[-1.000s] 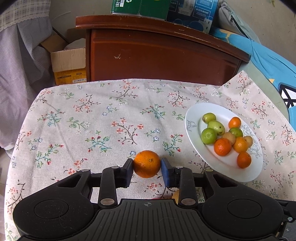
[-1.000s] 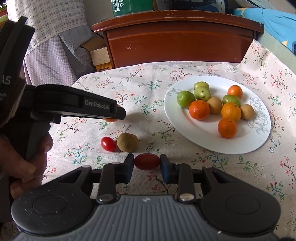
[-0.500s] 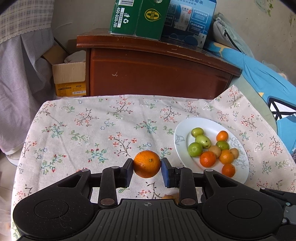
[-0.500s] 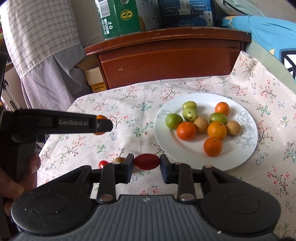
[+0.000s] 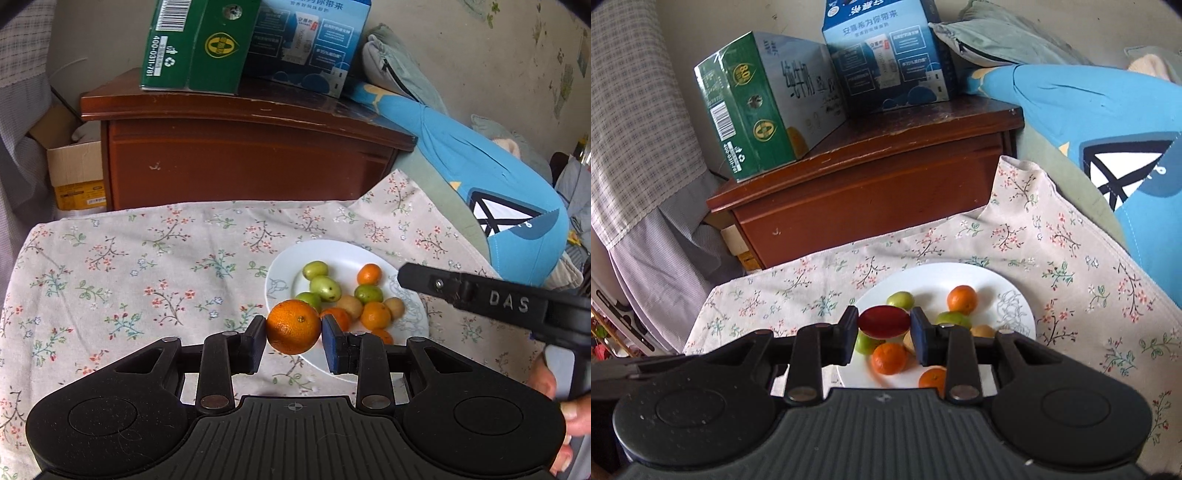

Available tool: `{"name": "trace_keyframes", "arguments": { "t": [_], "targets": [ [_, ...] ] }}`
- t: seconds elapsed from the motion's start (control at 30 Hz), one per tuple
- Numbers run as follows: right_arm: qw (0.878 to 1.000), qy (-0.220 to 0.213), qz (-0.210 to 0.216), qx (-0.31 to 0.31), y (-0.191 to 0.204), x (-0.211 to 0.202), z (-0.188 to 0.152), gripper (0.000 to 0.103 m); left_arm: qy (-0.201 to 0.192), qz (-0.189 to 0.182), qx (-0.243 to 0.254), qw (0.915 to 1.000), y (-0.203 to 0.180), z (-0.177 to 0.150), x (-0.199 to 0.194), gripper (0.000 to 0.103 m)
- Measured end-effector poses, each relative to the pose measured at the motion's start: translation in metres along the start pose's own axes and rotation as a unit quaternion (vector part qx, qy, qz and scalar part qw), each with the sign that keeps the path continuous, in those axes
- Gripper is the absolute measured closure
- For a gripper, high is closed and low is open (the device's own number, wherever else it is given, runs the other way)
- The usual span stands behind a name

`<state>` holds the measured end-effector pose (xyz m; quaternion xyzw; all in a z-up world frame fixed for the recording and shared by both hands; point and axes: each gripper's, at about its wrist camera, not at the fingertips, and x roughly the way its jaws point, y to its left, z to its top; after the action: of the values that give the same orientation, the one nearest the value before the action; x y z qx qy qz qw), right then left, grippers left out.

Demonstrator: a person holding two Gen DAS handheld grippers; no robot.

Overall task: Organize fruits
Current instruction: 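Carry the tangerine and red tomato over the white plate, then lower both fruits onto the plate and open both grippers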

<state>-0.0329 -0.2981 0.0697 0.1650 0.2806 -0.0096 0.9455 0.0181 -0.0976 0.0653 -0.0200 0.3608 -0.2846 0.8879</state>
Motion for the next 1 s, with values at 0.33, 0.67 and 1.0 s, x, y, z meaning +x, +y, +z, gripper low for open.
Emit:
{"name": "trace_keyframes", "arguments": {
  "t": [0.33,0.67,1.0],
  "targets": [
    [0.998,0.018,0.017,0.049,-0.037,0.039,0.024,0.073,0.025,-0.034,0.053,0.9977,-0.028,-0.003,0.036,0.073],
    [0.998,0.048,0.020,0.043,-0.042,0.077,0.022,0.073,0.044,-0.042,0.048,0.9970,-0.029,-0.010,0.065,0.073],
    [0.997,0.059,0.007,0.054,-0.048,0.092,0.020,0.068,0.045,-0.048,0.049,0.9966,-0.034,-0.013,0.076,0.068]
  ]
}}
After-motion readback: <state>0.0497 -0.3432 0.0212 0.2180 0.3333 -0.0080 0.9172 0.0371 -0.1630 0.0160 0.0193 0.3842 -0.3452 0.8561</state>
